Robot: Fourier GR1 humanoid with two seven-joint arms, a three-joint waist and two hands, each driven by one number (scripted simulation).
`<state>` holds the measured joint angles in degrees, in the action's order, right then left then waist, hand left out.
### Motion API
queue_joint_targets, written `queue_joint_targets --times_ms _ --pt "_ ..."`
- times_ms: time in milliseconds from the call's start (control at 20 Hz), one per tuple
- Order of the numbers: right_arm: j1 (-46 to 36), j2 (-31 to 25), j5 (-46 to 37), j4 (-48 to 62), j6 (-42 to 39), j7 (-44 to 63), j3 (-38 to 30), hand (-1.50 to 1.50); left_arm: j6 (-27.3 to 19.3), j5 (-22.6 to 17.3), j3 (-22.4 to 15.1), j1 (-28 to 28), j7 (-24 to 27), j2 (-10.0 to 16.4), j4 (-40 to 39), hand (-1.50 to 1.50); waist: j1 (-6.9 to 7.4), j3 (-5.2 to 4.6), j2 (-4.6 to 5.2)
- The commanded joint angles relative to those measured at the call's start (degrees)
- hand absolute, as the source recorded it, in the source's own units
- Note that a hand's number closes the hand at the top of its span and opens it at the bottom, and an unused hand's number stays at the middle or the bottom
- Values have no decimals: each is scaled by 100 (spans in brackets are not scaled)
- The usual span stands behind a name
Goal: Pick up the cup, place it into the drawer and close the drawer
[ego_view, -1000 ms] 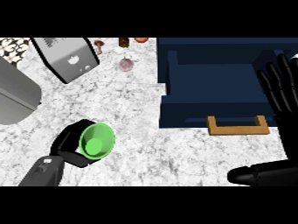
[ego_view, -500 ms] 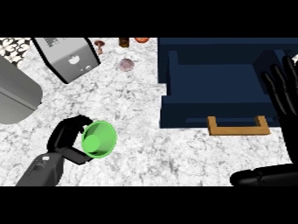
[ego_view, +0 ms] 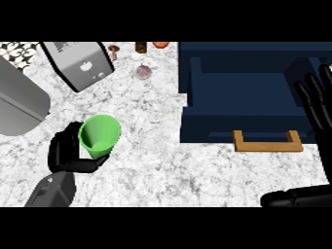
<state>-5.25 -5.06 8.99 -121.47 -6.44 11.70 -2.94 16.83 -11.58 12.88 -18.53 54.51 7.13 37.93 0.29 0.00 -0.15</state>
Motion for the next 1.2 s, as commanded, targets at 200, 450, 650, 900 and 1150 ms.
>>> queue_joint_targets --times_ms 200,450,650,900,1150 --pt "-160 -79 43 207 -13 37 -137 -150 -129 -109 -680 486 -1179 -379 2392 150 47 8 -18" --pt "236 -155 129 29 -238 -61 -155 -150 -639 -330 -867 155 -2486 -537 3595 150 -9 5 -7" --pt "275 -63 39 -82 -132 -12 -73 -150 -1306 -496 -1064 -462 -3379 -704 4193 150 -45 4 -4" --pt "83 -69 112 127 -154 -145 -182 -150 -1604 -533 -1026 -913 -4206 -559 4680 150 -40 2 7" --pt "-150 -15 -96 504 -130 -344 -69 -150 -2155 -192 -1381 -1439 -4555 -708 4645 150 -37 1 12"
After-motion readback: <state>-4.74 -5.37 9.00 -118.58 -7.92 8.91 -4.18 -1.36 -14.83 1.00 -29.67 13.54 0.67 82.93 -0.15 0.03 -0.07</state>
